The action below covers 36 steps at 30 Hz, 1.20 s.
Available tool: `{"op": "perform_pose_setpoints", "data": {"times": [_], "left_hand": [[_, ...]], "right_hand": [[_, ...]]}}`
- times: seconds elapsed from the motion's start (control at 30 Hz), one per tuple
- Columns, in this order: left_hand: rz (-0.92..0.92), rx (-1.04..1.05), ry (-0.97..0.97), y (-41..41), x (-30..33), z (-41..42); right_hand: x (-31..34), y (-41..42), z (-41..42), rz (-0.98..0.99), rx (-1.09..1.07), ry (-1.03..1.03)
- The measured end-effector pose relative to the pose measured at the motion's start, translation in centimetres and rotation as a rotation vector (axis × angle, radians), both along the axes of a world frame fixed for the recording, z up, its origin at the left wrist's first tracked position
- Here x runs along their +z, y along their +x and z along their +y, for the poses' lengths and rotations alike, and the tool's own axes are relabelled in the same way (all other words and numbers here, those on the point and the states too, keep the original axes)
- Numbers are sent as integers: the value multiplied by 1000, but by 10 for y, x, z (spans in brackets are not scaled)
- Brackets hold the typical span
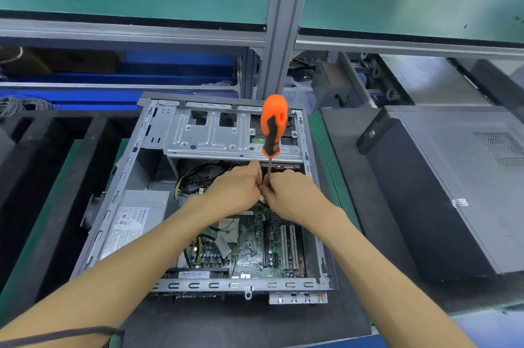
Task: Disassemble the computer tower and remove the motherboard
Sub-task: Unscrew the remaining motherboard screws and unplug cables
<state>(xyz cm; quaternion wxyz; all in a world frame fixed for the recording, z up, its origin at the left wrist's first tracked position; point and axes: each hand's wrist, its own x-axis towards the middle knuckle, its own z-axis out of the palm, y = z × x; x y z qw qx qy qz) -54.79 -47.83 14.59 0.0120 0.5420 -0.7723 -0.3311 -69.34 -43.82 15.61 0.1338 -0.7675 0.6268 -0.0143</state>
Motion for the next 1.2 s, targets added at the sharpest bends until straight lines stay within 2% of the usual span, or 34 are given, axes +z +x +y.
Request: {"op": "perform_pose_setpoints", "data": {"times": [0.13,0.23,0.33,0.4,0.47,0.57,0.63,0.7,0.8,0.9,0.97,1.07,1.2], "left_hand": [[108,-91,24,11,-16,-2],[74,-171,22,16,-29,2],[-9,-141,-29,23,-40,0],[10,-86,-21,26,-43,-1],[114,19,23,25,-44,1],[367,212,105,19,-40,7],[444,269,28,18,-33,9],[461,226,-27,18,-27,10],[266,-14,-58,11,-23,19],[59,-187,-260,4,-28,23],[31,-252,-286,1,-33,21],[-33,-347,-217,1,-43,15],[-125,-386,-381,0,-52,10]], "right_hand": [[8,-4,-3,-84,-25,47],[15,-9,-3,-157,-73,67],[25,-11,-1,-220,-111,61],[33,-13,1,-284,-124,41],[41,-15,3,-322,-137,10],[49,-19,6,-379,-165,-33],[53,-22,7,-437,-189,-63],[56,-23,8,-490,-204,-91],[56,-26,9,-518,-227,-114],[53,-27,11,-541,-263,-108],[50,-29,13,-573,-297,-99],[47,-32,16,-642,-342,-95],[45,-35,19,-688,-363,-87]]}}
